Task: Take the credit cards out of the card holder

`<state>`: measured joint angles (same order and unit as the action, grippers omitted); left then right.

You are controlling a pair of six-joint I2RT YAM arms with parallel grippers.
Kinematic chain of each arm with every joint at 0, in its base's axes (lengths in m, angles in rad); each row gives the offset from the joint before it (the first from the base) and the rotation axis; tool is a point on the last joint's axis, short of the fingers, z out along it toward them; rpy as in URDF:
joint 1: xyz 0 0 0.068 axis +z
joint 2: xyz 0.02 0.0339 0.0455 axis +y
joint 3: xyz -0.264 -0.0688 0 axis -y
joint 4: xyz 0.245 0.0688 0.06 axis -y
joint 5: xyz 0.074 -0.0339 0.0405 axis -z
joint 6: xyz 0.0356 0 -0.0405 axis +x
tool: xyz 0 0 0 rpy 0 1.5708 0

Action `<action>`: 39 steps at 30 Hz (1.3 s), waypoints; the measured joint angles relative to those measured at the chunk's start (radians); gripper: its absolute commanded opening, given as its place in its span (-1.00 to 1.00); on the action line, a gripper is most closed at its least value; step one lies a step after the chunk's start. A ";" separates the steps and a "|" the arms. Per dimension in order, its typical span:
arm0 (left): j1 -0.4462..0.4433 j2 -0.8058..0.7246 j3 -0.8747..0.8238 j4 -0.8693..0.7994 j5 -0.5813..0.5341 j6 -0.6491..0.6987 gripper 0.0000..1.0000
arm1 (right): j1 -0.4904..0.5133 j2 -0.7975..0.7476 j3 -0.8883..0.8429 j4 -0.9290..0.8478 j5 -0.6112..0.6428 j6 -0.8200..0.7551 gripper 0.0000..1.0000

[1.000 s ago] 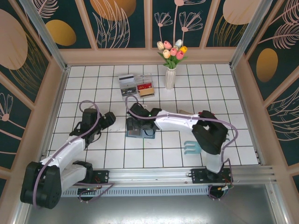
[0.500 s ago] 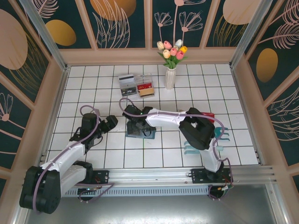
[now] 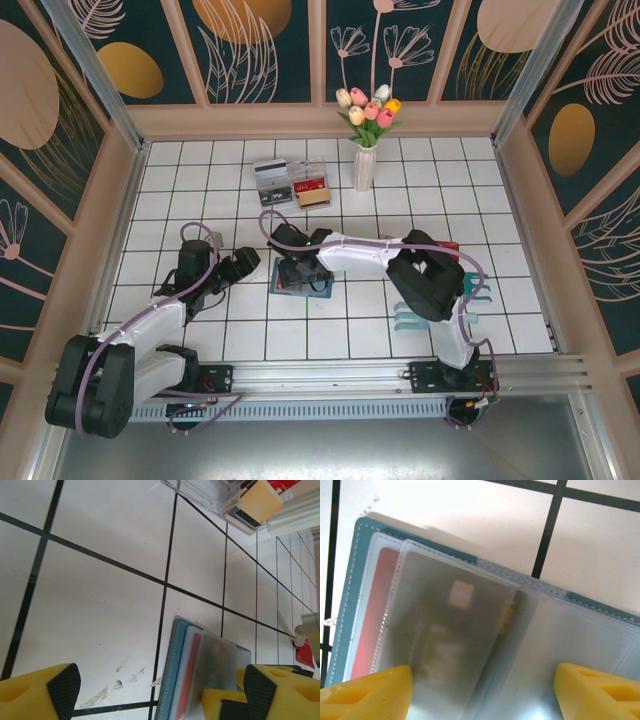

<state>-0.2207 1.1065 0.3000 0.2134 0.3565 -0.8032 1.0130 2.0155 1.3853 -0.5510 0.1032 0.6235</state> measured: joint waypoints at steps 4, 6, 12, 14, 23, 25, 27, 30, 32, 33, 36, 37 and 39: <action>0.000 0.008 0.000 0.026 0.042 -0.018 0.71 | -0.018 -0.026 -0.041 0.038 -0.035 -0.038 0.30; 0.000 0.016 0.000 0.037 0.072 -0.029 0.68 | -0.025 -0.037 -0.058 0.055 -0.051 -0.050 0.24; 0.000 0.021 -0.017 0.080 0.158 -0.063 0.51 | -0.037 -0.050 -0.085 0.086 -0.076 -0.075 0.13; 0.000 0.027 -0.021 0.087 0.181 -0.077 0.41 | -0.037 -0.051 -0.091 0.097 -0.077 -0.077 0.10; -0.001 0.130 -0.028 0.159 0.295 -0.120 0.15 | -0.037 -0.053 -0.095 0.100 -0.071 -0.089 0.04; -0.006 0.166 -0.028 0.183 0.315 -0.127 0.11 | -0.037 -0.053 -0.095 0.100 -0.069 -0.092 0.03; -0.022 0.195 -0.028 0.200 0.327 -0.131 0.06 | -0.037 -0.053 -0.096 0.101 -0.067 -0.092 0.03; -0.053 0.227 -0.025 0.203 0.331 -0.132 0.01 | -0.037 -0.053 -0.097 0.102 -0.067 -0.092 0.03; -0.071 0.240 -0.021 0.202 0.324 -0.132 -0.04 | -0.037 -0.053 -0.097 0.103 -0.067 -0.092 0.02; -0.077 0.243 -0.019 0.202 0.321 -0.131 -0.06 | -0.037 -0.053 -0.097 0.103 -0.067 -0.092 0.02; -0.088 0.245 -0.014 0.202 0.309 -0.130 -0.13 | -0.037 -0.053 -0.097 0.103 -0.067 -0.092 0.01; -0.090 0.245 -0.012 0.202 0.307 -0.130 -0.14 | -0.037 -0.053 -0.097 0.103 -0.067 -0.092 0.01; -0.097 0.248 -0.003 0.202 0.299 -0.130 -0.21 | -0.037 -0.053 -0.097 0.103 -0.067 -0.092 0.01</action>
<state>-0.3176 1.3540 0.2966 0.4152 0.6556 -0.9329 0.9760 1.9621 1.2881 -0.4484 0.0364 0.5312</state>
